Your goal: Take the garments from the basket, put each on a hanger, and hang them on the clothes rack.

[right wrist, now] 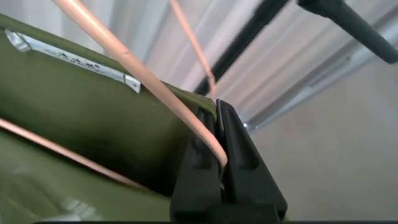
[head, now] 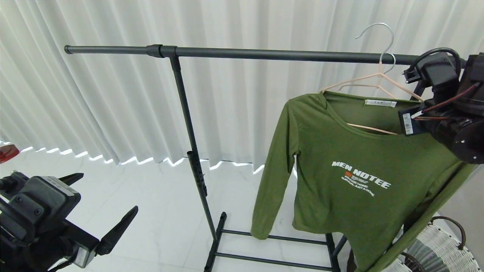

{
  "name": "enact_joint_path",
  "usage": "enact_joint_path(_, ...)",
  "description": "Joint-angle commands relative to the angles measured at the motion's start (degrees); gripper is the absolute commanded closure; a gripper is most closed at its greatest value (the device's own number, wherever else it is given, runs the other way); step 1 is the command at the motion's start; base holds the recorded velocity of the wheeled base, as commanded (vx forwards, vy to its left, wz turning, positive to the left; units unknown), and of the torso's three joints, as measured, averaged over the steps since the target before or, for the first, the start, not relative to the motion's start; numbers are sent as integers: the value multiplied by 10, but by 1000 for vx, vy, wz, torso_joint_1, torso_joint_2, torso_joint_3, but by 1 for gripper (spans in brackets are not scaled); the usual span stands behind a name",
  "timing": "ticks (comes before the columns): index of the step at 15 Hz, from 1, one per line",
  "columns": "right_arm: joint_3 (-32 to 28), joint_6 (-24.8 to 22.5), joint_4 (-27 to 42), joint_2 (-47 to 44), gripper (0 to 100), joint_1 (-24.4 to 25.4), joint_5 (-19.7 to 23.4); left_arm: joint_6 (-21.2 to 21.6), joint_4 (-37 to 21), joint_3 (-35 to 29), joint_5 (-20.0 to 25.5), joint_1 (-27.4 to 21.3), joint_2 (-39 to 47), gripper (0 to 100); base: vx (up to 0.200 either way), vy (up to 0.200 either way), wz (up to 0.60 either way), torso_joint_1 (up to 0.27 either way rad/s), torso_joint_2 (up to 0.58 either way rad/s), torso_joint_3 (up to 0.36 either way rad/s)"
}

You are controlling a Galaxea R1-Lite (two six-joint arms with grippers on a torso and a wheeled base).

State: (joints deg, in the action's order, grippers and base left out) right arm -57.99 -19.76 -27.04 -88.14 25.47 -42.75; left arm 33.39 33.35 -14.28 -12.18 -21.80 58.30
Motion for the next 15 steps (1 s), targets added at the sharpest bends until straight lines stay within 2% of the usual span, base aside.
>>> enact_joint_path(1, -20, 2, 0, -22, 100, 2, -14, 0, 0, 0, 0, 0, 4, 0, 200, 0, 0, -12, -2, 2)
enact_joint_path(2, -20, 2, 0, -22, 100, 3, -14, 1, 0, 1, 0, -1, 4, 0, 200, 0, 0, 7, 7, 7)
enact_joint_path(5, -20, 2, 1, -24, 100, 6, -19, 1, 0, 6, 2, -21, 2, 0, 0, 0, 0, 0, 0, 0)
enact_joint_path(8, -20, 2, 0, -38, 100, 14, -48, 2, 0, 5, 2, -32, 4, 0, 0, 0, 0, 0, 0, 0)
enact_joint_path(15, -53, 5, -35, -109, 100, 4, -60, 2, 0, 4, 1, -32, 2, 0, 0, 0, 0, 0, 0, 0)
